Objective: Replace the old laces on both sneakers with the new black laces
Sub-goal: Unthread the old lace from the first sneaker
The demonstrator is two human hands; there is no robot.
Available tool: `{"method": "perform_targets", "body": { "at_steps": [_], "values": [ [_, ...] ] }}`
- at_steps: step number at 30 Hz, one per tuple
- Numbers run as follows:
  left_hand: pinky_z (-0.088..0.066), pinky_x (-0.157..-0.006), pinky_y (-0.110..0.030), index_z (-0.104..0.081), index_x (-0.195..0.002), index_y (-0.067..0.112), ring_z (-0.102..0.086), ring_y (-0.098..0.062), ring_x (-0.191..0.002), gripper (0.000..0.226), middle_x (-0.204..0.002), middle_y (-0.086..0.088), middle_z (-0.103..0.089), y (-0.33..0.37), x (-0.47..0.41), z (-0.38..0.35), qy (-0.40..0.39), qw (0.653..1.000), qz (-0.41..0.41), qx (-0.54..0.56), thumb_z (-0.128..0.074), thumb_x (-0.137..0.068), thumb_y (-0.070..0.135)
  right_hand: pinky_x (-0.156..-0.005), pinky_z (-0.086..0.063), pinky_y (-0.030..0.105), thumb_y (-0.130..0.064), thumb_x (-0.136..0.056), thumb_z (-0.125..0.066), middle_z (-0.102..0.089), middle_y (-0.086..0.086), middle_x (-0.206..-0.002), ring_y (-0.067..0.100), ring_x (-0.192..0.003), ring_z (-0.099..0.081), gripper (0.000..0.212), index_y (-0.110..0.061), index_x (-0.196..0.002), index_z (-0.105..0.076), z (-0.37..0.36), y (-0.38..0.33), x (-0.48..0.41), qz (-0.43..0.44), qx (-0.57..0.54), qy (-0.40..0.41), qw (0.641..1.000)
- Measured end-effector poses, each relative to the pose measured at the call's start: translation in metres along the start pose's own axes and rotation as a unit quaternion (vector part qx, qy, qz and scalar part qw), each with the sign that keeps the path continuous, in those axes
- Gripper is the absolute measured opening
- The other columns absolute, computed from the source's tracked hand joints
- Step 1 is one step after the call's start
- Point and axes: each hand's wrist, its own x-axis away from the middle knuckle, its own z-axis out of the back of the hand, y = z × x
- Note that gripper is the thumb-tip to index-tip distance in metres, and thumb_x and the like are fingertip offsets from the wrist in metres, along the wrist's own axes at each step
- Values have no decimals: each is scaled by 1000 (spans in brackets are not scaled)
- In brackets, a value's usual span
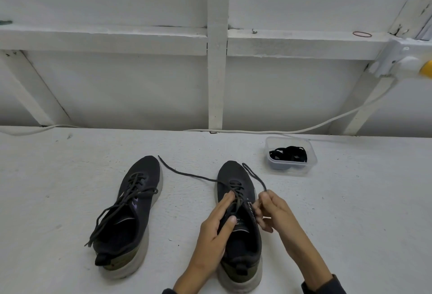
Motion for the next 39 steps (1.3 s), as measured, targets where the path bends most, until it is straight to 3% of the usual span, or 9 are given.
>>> {"method": "perform_targets", "body": {
  "at_steps": [5, 8, 11, 14, 20, 24, 28, 34, 39],
  "values": [
    [-35, -112, -20, -51, -136, 34, -41, 2, -135, 49, -140, 24, -52, 3, 2, 1, 19, 1000, -11, 17, -61, -88, 40, -44, -32, 18, -42, -95, -54, -48, 0, -56, 12, -44, -37, 42, -12, -67, -46, 15, 0, -2, 10, 48, 101, 994],
    [-43, -105, -23, -65, -124, 25, -53, -5, -126, 43, -128, 14, -64, 5, 5, 3, 63, 997, -22, 47, -62, -86, 44, -47, -37, 17, -46, -90, -60, -60, 3, -55, 14, -47, -49, 49, -8, -59, -60, 19, 1, 2, 2, 97, 90, 991],
    [-48, -94, -19, -75, -105, 17, -63, -9, -113, 15, -112, 6, -72, 7, 5, 9, 99, 993, -35, 45, -65, -93, 18, -61, -49, 22, -38, -91, -62, -73, 0, -76, 10, -69, -65, 34, -13, -73, -75, 10, 4, 10, 32, 84, 67, 994],
    [-52, -86, -20, -77, -95, 14, -67, -11, -101, 16, -102, 2, -73, 11, -2, 18, 83, 996, -24, 34, -66, -89, 4, -83, -51, 23, -38, -86, -66, -72, -9, -95, 5, -94, -65, 19, -23, -87, -76, -8, 13, 15, 69, 64, 85, 992],
    [-54, -80, -21, -75, -84, 13, -68, -11, -91, 6, -90, 4, -73, 19, -16, 32, 10, 1000, 1, -13, -71, -86, 9, -116, -30, 29, -52, -79, -56, -53, -15, -139, 1, -134, -42, 54, -29, -129, -60, -33, 28, 13, 60, 50, 98, 992],
    [-53, -76, -17, -68, -86, 21, -67, -5, -84, 8, -84, 12, -71, 23, -23, 31, 2, 994, -8, -111, -65, -92, 17, -120, -20, 24, -50, -83, -54, -40, -24, -148, -9, -140, -28, 52, -42, -134, -47, -39, 30, 13, 53, 9, 64, 997],
    [-52, -72, -16, -59, -92, 29, -64, 3, -79, 6, -77, 16, -68, 24, -33, 29, 48, 974, -45, -218, -56, -97, 32, -122, -18, 27, -51, -83, -55, -36, -22, -152, -10, -141, -25, 60, -36, -140, -47, -37, 32, 12, 45, 13, 51, 998],
    [-59, -73, -35, -66, -85, 32, -65, -7, -75, 6, -78, 14, -68, 20, -32, 30, 77, 990, 9, -120, -67, -89, 36, -121, -19, 25, -47, -87, -56, -37, -22, -151, -10, -140, -25, 57, -33, -141, -50, -36, 34, 12, 51, 15, 58, 997],
    [-56, -69, -34, -70, -76, 25, -64, -15, -73, 20, -75, 9, -69, 21, -17, 34, 24, 996, 51, -76, -69, -84, 44, -118, -21, 19, -43, -88, -57, -40, -22, -150, -10, -139, -28, 53, -32, -139, -52, -36, 36, 10, 57, 8, 61, 996]
  ]
}}
